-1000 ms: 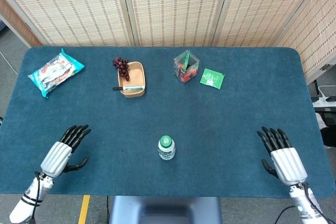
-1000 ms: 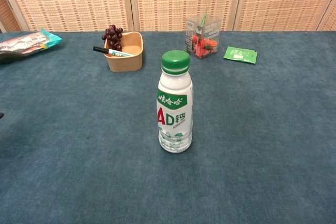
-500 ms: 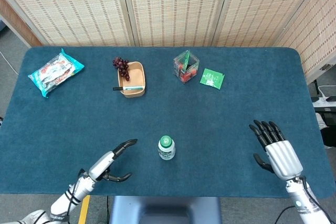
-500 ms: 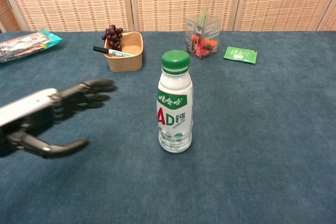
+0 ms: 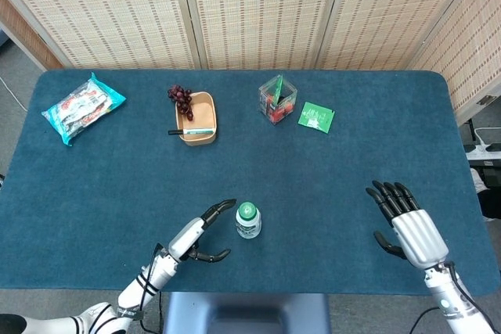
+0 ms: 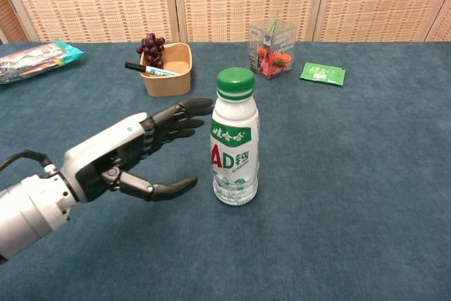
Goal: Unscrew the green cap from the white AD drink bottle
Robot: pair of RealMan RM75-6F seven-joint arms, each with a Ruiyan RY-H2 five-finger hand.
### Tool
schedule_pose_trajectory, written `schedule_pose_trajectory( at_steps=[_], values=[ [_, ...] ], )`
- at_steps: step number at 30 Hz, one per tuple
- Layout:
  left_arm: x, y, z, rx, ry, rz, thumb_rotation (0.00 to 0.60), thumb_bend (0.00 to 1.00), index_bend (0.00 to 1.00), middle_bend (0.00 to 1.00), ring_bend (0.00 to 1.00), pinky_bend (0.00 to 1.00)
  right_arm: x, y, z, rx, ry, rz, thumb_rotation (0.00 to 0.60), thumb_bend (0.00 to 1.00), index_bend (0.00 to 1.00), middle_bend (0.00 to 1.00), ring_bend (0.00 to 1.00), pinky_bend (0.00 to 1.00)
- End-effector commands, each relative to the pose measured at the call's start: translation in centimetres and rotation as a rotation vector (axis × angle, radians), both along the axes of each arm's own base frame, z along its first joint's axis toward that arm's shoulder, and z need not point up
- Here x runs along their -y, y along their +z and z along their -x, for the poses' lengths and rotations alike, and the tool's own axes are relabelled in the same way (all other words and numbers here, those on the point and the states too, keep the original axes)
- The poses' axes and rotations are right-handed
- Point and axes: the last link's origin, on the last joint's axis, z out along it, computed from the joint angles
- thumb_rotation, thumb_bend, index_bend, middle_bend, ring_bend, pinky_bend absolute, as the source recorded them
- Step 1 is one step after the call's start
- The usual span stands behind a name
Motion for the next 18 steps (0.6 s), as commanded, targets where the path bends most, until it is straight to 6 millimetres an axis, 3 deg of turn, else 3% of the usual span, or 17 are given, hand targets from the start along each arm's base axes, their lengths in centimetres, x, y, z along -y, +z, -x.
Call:
schedule_pose_trajectory(
  at_steps=[1,8,18],
  values=[
    [-0.1,-0.7,-0.6,0.002,0.0,0.02,0.6,0.32,0.0,0.0,0.0,0.0,0.0,0.0,0.0,-0.001,-0.001,0.0,0.6,0.27,0.0,0.0,0.0,0.0],
    [-1.3,-2.3,-1.8,0.01,0.037,0.02,0.6,0.32,0.0,0.0,0.0,0.0,0.0,0.2,0.3,-0.002,-0.009,0.004,0.6,0.27,0.0,0.0,0.0,0.0],
    [-2.0,-3.0,-3.0,0.05,0.035,0.044,0.6,0.32,0.0,0.0,0.0,0.0,0.2,0.4,0.6,-0.006,-0.021,0.012,0.6,0.27,0.0,0.0,0.0,0.0]
  ],
)
